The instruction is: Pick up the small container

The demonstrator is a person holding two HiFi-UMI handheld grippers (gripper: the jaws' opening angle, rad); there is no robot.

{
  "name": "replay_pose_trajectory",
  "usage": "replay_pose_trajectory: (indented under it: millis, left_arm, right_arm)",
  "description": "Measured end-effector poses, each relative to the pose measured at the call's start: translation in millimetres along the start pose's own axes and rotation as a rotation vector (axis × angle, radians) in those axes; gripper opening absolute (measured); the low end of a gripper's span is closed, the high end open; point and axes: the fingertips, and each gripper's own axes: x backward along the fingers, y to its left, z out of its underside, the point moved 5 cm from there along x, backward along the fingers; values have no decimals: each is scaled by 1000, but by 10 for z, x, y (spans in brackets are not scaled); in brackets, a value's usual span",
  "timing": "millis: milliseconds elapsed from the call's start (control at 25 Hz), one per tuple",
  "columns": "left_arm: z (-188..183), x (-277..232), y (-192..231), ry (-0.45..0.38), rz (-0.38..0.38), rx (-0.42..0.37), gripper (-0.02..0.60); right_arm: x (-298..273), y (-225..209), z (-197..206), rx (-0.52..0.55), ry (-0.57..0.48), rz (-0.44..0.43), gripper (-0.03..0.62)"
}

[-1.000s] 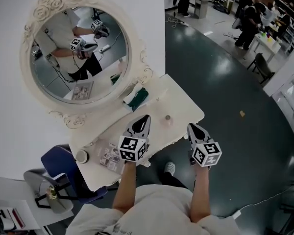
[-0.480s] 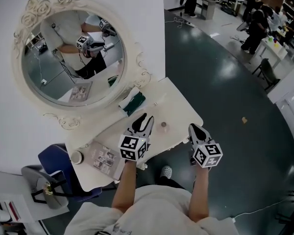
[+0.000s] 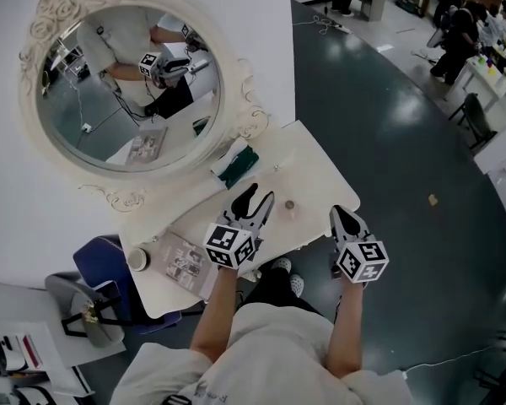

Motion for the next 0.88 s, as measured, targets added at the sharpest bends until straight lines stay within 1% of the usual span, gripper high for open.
replay_pose_trajectory:
  millis: [120, 240, 360, 480, 680, 880]
  left_arm:
    - [63, -49, 75, 17, -9, -33, 201]
    - [128, -80, 130, -2, -27, -60, 204]
    - [214, -151, 142, -6, -24, -58, 207]
    - [331, -211, 151, 15, -22, -60, 207]
    - [448, -336, 135, 24, -27, -94, 209]
    - [599, -492, 122, 58, -12, -99, 209]
  right_arm:
    - [-39, 22, 2, 17, 7, -4, 15]
    - [-78, 26, -6, 36, 4, -6, 15]
    - [-120, -4, 2, 45, 1, -3, 15]
    - [-154, 6, 61, 58, 24, -6, 15]
    - [-161, 0, 55, 76, 34, -4, 15]
    - [-145, -21, 26, 87, 37, 4, 15]
